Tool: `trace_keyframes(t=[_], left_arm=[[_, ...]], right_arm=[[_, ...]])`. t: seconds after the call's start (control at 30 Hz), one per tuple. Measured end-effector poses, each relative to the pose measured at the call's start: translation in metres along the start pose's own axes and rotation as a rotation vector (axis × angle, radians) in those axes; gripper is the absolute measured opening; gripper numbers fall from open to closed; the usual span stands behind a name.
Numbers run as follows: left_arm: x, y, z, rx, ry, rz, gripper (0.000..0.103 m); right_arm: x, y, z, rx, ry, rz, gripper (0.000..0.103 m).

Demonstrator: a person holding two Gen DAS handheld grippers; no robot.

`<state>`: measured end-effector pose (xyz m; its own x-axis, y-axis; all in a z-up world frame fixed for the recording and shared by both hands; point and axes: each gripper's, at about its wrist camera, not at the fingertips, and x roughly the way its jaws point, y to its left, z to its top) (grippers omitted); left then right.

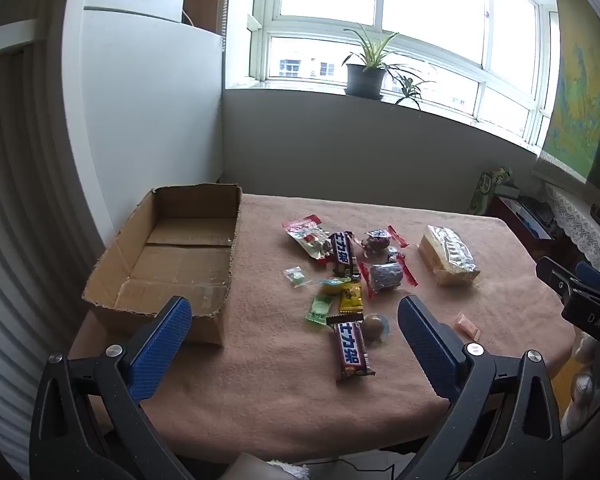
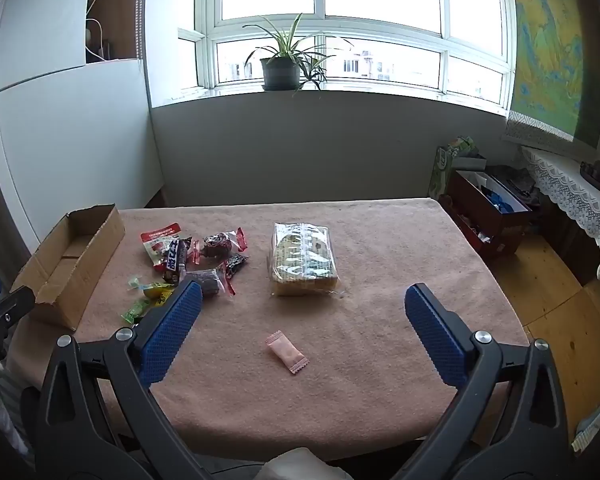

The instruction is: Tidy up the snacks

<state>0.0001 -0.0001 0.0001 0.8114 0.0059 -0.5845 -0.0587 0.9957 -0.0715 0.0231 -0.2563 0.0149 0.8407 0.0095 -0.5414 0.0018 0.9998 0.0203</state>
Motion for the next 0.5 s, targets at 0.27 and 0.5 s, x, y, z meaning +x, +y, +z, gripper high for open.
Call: trace_keyframes(t=[0.27, 0.5], left_arm=[[0.0006, 0.0044, 0.0015, -0.015, -0.008, -0.004, 0.102], [-0.0009, 0.0016, 0.0001, -0.01, -0.012, -0.001, 0.102]], right_arm=[[-0.0014, -0.0016, 0.0025, 0.014, -0.006, 0.001, 0.103], [-0.001, 0.0019, 0.0004, 0.004, -0.007, -0.007, 0.103]])
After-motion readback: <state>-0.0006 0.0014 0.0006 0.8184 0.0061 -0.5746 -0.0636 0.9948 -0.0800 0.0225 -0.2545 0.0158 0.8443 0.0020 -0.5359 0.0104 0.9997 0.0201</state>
